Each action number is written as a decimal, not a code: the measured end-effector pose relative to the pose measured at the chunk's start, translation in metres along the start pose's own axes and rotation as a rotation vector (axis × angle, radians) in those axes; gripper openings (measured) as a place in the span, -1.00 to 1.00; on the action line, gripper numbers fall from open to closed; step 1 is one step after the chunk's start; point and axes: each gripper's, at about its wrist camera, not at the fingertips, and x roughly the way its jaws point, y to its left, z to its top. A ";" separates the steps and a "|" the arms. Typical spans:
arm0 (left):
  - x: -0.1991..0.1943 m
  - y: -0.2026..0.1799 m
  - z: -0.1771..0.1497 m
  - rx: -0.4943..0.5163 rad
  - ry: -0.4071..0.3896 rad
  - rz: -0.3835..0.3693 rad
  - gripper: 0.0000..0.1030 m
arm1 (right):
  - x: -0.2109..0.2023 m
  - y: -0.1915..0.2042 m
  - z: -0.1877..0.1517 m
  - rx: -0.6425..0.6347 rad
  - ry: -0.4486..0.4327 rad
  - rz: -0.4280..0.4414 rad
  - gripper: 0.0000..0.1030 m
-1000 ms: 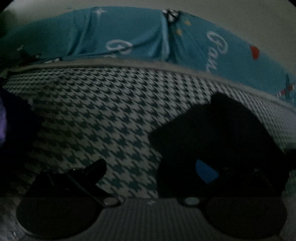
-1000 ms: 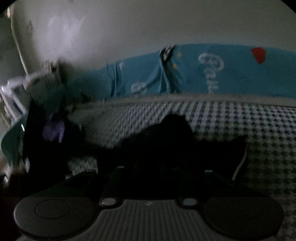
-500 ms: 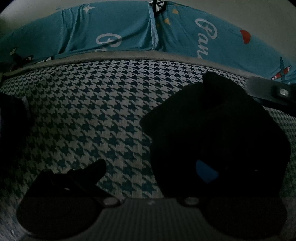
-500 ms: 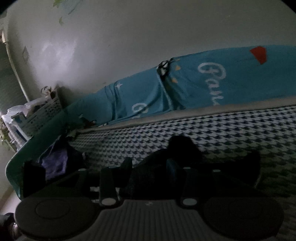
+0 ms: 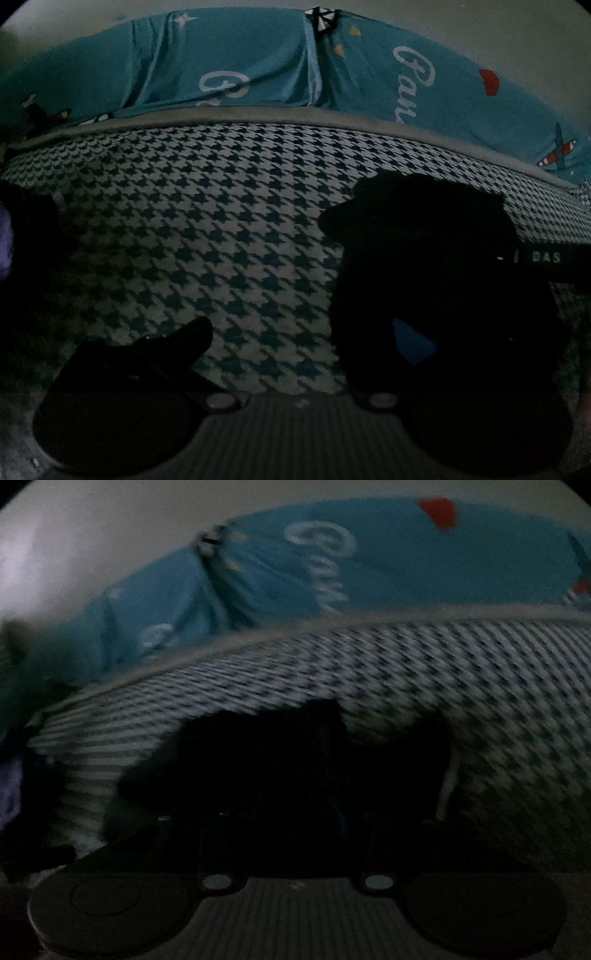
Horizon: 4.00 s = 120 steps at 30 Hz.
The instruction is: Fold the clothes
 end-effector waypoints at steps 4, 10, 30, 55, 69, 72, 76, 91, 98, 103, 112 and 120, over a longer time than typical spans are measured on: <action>-0.005 0.005 -0.004 0.010 -0.004 0.017 1.00 | -0.018 -0.009 0.002 0.005 -0.050 -0.007 -0.29; -0.011 0.012 -0.009 0.028 0.005 0.033 1.00 | -0.063 0.012 0.004 -0.114 -0.193 0.174 -0.26; -0.016 0.051 -0.013 -0.070 0.036 0.037 1.00 | -0.046 0.098 -0.064 -0.717 -0.123 0.206 0.06; -0.009 0.030 -0.010 -0.031 0.026 0.040 1.00 | -0.085 0.061 -0.040 -0.575 -0.235 0.229 -0.51; -0.008 0.034 -0.010 -0.039 0.030 0.049 1.00 | -0.076 0.093 -0.077 -0.860 -0.221 0.209 0.14; -0.007 0.035 -0.010 -0.041 0.032 0.049 1.00 | -0.066 0.096 -0.078 -0.879 -0.219 0.167 0.12; -0.007 0.036 -0.009 -0.049 0.028 0.048 1.00 | -0.056 0.096 -0.075 -0.882 -0.217 0.116 -0.36; -0.005 0.014 -0.003 -0.027 0.014 0.011 1.00 | -0.101 -0.010 0.019 -0.091 -0.498 0.074 -0.80; 0.001 -0.005 -0.001 -0.006 0.021 -0.016 1.00 | -0.120 -0.061 0.030 0.119 -0.578 -0.053 -0.80; 0.005 -0.023 -0.002 0.029 0.033 -0.049 1.00 | -0.128 -0.094 0.029 0.207 -0.585 -0.218 -0.80; 0.008 -0.058 -0.009 0.119 0.038 -0.116 1.00 | -0.146 -0.138 0.017 0.279 -0.536 -0.330 -0.73; 0.014 -0.074 -0.013 0.139 0.057 -0.142 1.00 | -0.154 -0.138 0.012 0.241 -0.581 -0.303 -0.21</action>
